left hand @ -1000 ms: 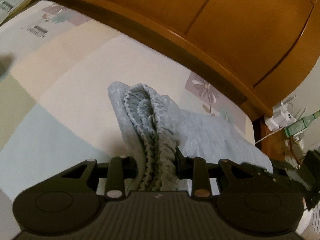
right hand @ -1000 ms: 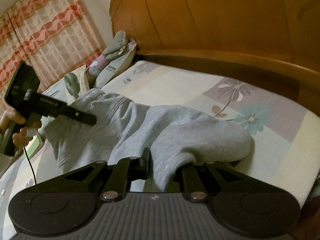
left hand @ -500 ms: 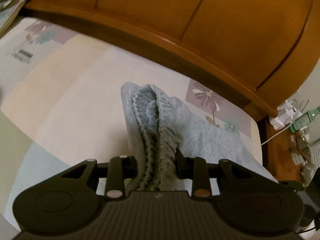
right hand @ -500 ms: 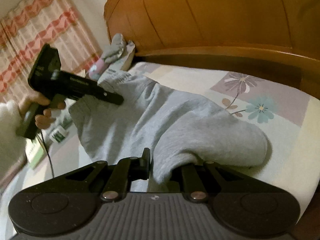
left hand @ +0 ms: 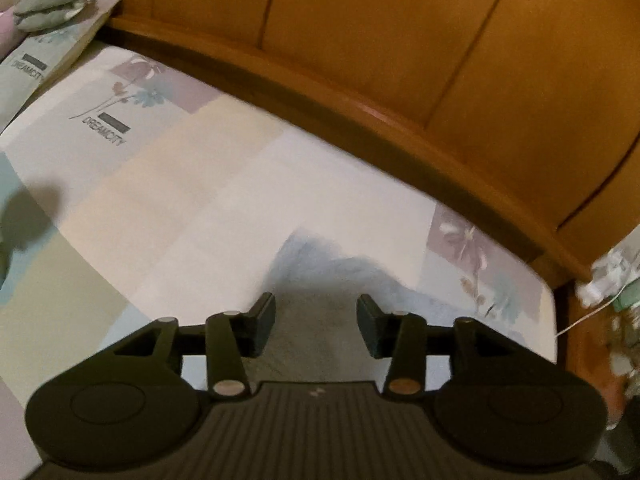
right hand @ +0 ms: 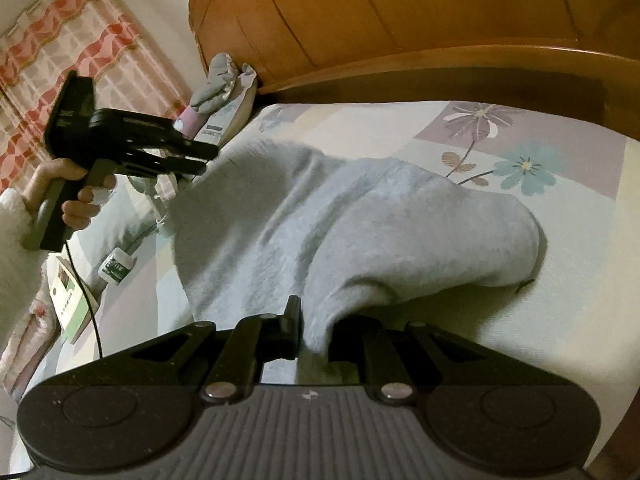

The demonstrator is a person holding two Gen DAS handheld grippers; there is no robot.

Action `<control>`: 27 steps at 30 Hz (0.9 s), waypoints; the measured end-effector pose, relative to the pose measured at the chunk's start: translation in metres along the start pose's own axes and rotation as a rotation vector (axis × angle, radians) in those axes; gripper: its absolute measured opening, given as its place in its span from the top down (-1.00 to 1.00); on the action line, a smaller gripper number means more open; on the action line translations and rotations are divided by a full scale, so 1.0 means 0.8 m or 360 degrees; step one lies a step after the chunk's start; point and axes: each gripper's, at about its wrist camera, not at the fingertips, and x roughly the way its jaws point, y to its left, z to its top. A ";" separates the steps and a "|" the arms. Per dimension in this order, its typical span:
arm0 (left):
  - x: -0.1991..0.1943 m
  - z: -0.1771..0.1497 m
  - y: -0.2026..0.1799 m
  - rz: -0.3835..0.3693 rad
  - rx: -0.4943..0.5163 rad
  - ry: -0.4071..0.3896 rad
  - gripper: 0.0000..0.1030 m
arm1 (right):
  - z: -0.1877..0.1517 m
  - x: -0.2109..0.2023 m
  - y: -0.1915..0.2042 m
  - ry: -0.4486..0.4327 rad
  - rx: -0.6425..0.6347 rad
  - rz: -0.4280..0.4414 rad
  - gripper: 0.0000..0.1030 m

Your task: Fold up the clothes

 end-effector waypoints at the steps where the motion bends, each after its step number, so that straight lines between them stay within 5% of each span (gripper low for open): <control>1: -0.005 -0.003 -0.001 -0.0007 0.0002 -0.0010 -0.15 | -0.001 0.000 -0.001 0.0004 0.0009 0.0006 0.77; 4: -0.013 -0.024 -0.011 -0.0007 0.0099 -0.0006 -0.15 | -0.004 0.000 -0.012 0.0038 0.0093 0.0045 0.59; 8: -0.025 -0.075 -0.021 -0.0137 0.0115 -0.0006 -0.16 | -0.012 -0.008 -0.039 0.0075 0.0307 0.0153 -0.21; 14: -0.029 -0.173 -0.029 -0.0316 0.0050 -0.0017 -0.17 | -0.012 -0.019 -0.094 0.0056 0.0730 0.0316 -0.49; 17: -0.028 -0.218 -0.033 -0.0375 0.0013 -0.0018 -0.17 | -0.007 -0.009 -0.125 0.0039 0.0983 0.0370 -0.50; 22: -0.030 -0.252 -0.032 -0.0418 -0.0068 -0.0049 -0.20 | 0.013 -0.001 -0.134 -0.0115 0.1062 0.0249 -0.38; 26: -0.034 -0.260 -0.032 -0.0407 -0.0062 -0.0060 -0.23 | 0.038 -0.001 -0.108 -0.0195 0.0705 -0.0043 0.56; 27: -0.036 -0.260 -0.031 -0.0413 -0.0064 -0.0068 -0.23 | 0.043 -0.002 -0.103 -0.0202 0.0633 -0.0063 0.61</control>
